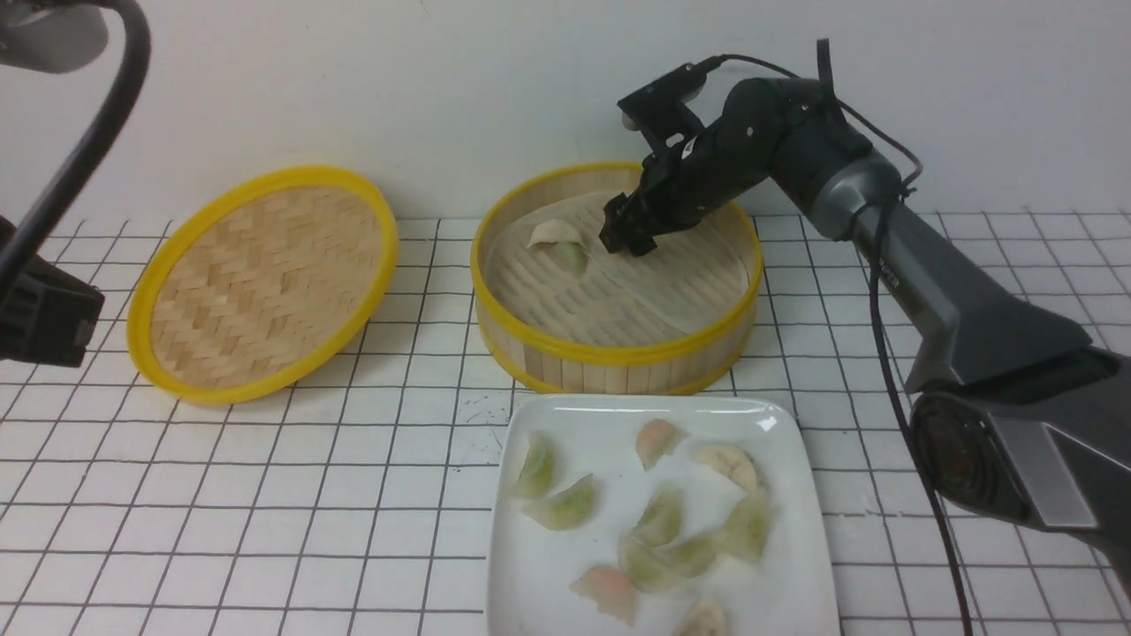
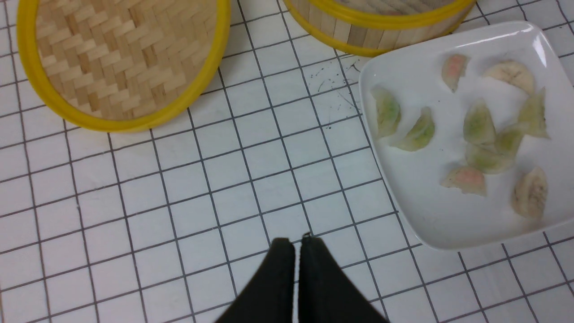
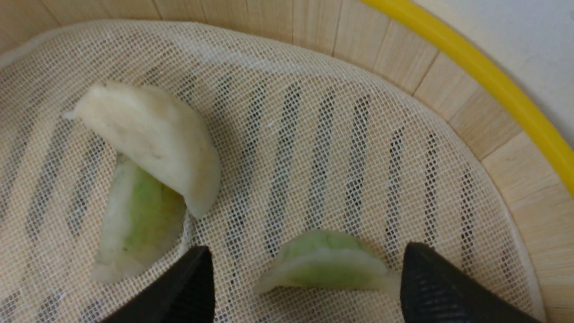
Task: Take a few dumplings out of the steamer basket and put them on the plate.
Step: Use the right arm to grab a dumpling from inside the steamer
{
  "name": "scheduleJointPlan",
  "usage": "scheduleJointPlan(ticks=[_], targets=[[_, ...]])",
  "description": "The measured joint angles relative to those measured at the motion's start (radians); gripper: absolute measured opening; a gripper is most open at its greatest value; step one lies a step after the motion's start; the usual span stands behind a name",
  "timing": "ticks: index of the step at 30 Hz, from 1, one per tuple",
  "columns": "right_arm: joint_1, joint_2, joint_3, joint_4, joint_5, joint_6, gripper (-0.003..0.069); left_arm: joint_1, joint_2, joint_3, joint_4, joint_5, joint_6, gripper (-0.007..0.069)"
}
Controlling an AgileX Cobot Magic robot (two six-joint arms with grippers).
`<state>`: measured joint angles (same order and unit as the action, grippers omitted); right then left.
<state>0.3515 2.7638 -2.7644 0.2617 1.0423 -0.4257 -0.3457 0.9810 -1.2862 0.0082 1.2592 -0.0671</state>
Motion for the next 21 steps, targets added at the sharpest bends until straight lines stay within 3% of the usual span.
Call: scheduleJointPlan(ticks=[8,10,14,21], targets=[[0.0,0.036,-0.005,0.004,-0.032,-0.044,0.0506,0.0,-0.001,0.002,0.018,0.0,-0.001,-0.0006],[0.0,0.039,-0.009,0.009,-0.033,-0.047,0.0482,0.0,-0.001,0.002,0.018,0.0,-0.001,-0.0006],[0.001,0.038,-0.011,0.013,-0.028,-0.03,0.0346,0.0,-0.002,0.002,0.018,0.0,-0.001,-0.0006],[0.001,0.007,-0.064,-0.015,0.133,-0.012,0.0347,0.0,-0.002,0.007,0.018,0.0,-0.001,-0.0006]])
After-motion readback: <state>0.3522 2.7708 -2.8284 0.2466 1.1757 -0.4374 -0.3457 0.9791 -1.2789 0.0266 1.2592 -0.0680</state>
